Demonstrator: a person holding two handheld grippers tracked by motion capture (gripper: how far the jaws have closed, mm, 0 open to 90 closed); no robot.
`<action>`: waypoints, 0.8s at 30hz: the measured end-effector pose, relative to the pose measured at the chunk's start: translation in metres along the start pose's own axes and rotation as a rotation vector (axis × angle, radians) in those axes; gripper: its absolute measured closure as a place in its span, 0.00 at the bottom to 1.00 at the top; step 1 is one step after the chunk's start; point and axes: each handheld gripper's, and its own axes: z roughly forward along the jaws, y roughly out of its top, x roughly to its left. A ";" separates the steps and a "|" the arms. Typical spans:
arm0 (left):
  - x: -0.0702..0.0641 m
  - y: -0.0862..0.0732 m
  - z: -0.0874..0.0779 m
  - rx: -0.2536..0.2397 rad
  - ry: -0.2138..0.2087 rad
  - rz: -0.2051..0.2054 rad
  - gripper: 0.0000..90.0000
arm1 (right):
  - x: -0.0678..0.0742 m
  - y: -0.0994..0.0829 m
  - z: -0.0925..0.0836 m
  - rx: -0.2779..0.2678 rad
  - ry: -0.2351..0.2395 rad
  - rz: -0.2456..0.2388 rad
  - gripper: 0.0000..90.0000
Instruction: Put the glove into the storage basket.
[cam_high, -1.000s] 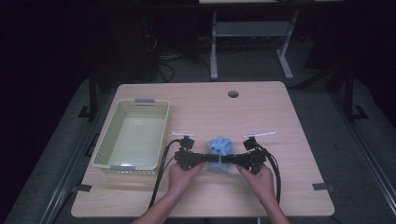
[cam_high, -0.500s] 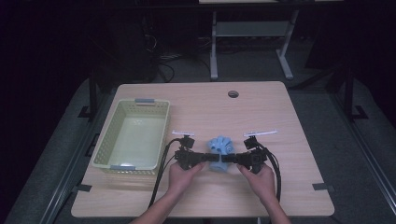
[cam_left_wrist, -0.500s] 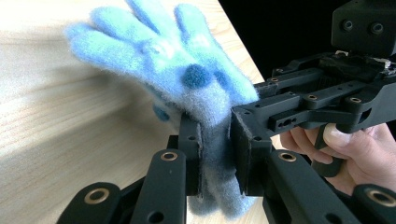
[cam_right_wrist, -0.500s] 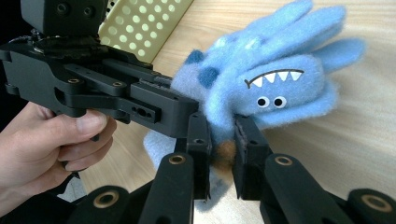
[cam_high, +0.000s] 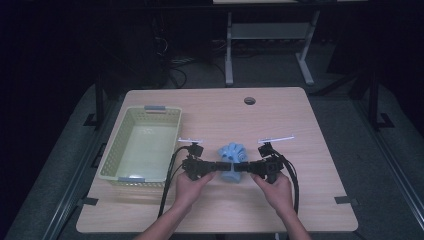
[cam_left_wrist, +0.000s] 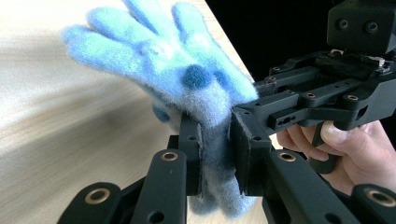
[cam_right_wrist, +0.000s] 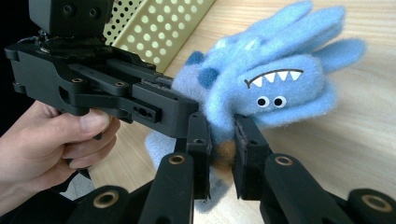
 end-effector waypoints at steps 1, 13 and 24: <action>-0.001 0.001 -0.001 -0.002 -0.002 0.002 0.83 | 0.001 0.001 0.000 -0.004 0.002 -0.003 0.87; -0.005 0.009 -0.016 -0.015 -0.017 -0.002 0.85 | 0.013 0.013 -0.004 -0.011 0.024 -0.022 0.87; -0.005 0.018 -0.033 -0.023 -0.023 0.009 0.86 | 0.024 0.025 0.000 -0.010 0.043 -0.038 0.87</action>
